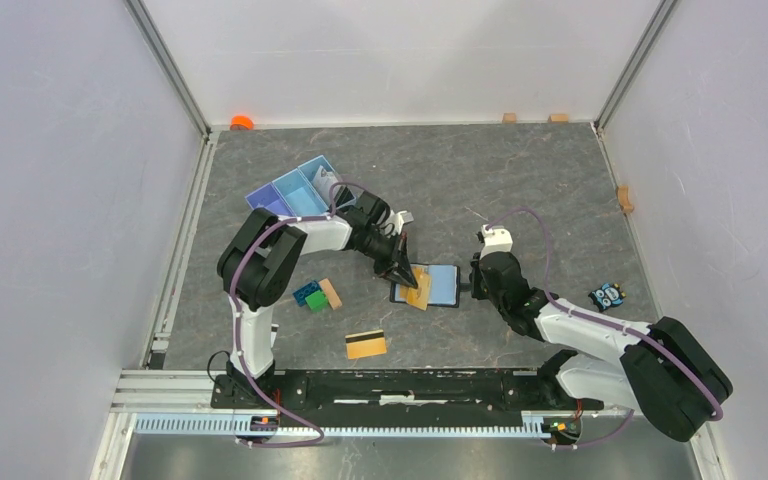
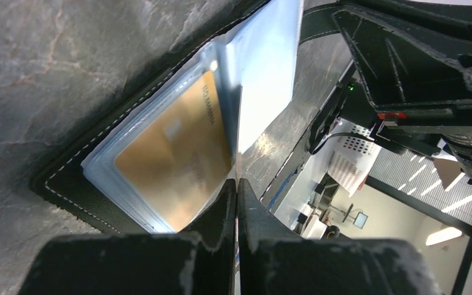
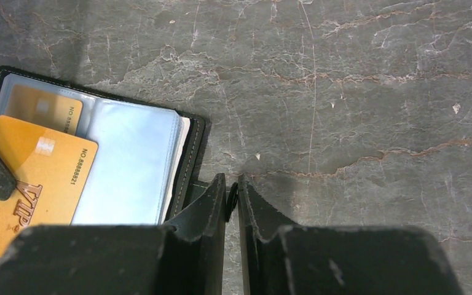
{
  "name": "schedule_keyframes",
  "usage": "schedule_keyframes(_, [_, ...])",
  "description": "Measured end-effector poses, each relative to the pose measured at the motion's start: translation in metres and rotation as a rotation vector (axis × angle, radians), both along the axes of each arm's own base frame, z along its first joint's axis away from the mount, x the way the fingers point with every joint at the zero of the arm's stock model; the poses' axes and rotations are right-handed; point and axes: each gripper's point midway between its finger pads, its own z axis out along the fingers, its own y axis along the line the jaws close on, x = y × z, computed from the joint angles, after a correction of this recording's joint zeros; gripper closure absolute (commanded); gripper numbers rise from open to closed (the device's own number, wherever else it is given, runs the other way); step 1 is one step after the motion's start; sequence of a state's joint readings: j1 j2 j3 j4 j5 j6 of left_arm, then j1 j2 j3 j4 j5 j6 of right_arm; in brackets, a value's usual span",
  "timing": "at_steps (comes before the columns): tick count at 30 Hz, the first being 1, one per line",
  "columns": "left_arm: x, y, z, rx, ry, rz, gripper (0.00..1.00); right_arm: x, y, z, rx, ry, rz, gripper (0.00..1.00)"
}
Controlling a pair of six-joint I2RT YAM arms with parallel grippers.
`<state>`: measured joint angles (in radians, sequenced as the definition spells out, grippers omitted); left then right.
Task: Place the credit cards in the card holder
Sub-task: Insert the credit card into the card holder.
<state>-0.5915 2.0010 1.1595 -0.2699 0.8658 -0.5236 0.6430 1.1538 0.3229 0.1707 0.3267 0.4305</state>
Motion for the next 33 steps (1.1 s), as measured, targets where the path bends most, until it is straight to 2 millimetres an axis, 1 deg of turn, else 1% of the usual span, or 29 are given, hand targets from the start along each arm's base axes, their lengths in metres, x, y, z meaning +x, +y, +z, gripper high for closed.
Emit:
schedule_keyframes(4, [-0.006,0.003,-0.006,0.011,0.025,0.009,0.98,0.0,0.0,0.0,0.001,0.001,-0.001,0.84])
schedule_keyframes(9, [-0.006,0.003,-0.007,0.01,0.027,0.013,0.98,0.0,0.0,-0.002,-0.002,0.005,-0.002,0.86])
schedule_keyframes(23, [-0.003,0.002,-0.007,0.004,0.019,0.016,0.98,-0.001,0.0,-0.002,0.003,0.009,-0.006,0.89])
schedule_keyframes(33, [0.002,0.001,-0.012,0.003,0.026,0.021,0.98,-0.002,-0.001,-0.005,0.001,0.016,-0.009,0.91])
